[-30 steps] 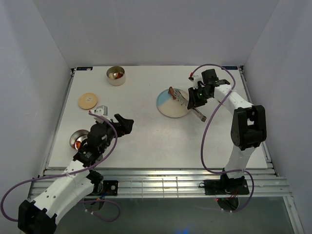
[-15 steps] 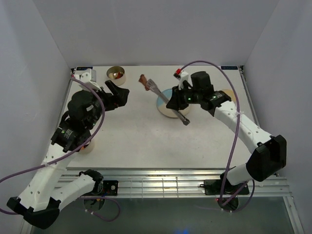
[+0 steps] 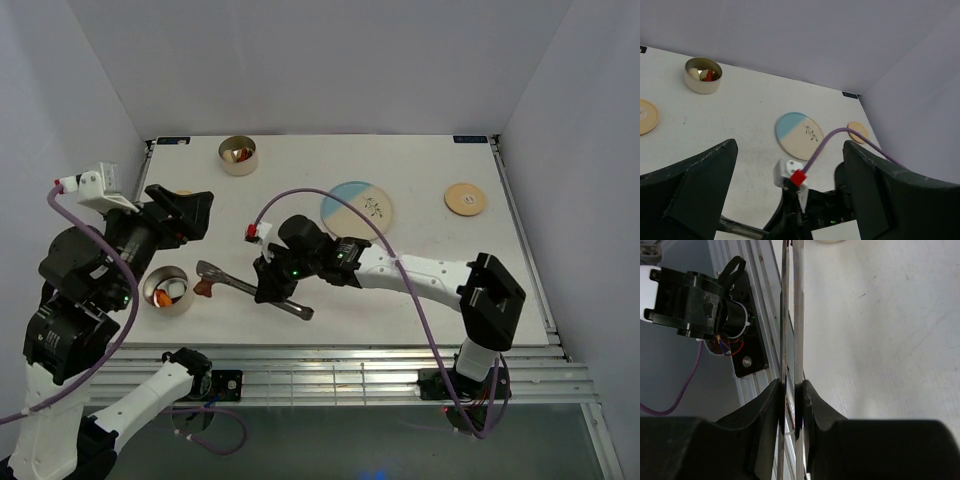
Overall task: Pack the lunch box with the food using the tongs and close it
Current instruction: Place the fake food in the packing box.
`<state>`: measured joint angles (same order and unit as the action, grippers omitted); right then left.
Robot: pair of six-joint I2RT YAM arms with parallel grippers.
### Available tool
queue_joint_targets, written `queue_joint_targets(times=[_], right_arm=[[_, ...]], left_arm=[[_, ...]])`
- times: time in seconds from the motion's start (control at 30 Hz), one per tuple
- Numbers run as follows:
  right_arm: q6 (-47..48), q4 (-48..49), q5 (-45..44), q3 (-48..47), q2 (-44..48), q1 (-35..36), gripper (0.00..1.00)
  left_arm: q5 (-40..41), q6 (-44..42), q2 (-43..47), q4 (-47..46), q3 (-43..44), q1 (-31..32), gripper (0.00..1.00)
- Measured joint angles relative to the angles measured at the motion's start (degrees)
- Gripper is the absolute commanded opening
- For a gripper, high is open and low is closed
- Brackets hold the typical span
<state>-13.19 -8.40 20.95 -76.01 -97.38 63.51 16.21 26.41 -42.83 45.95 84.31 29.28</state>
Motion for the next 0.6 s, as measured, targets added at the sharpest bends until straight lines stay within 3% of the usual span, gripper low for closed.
queue_joint_targets(times=[0.33, 0.6], right_arm=[[0.0, -0.55, -2.97, -11.43, -12.07, 4.24, 0.08], [0.15, 0.98, -5.11, -27.15, -18.73, 4.5, 0.08]], left_arm=[[-3.39, -0.87, 2.62, 2.25, 4.46, 0.0, 0.98], [-5.16, -1.88, 3.1, 3.48, 4.87, 0.0, 0.98]])
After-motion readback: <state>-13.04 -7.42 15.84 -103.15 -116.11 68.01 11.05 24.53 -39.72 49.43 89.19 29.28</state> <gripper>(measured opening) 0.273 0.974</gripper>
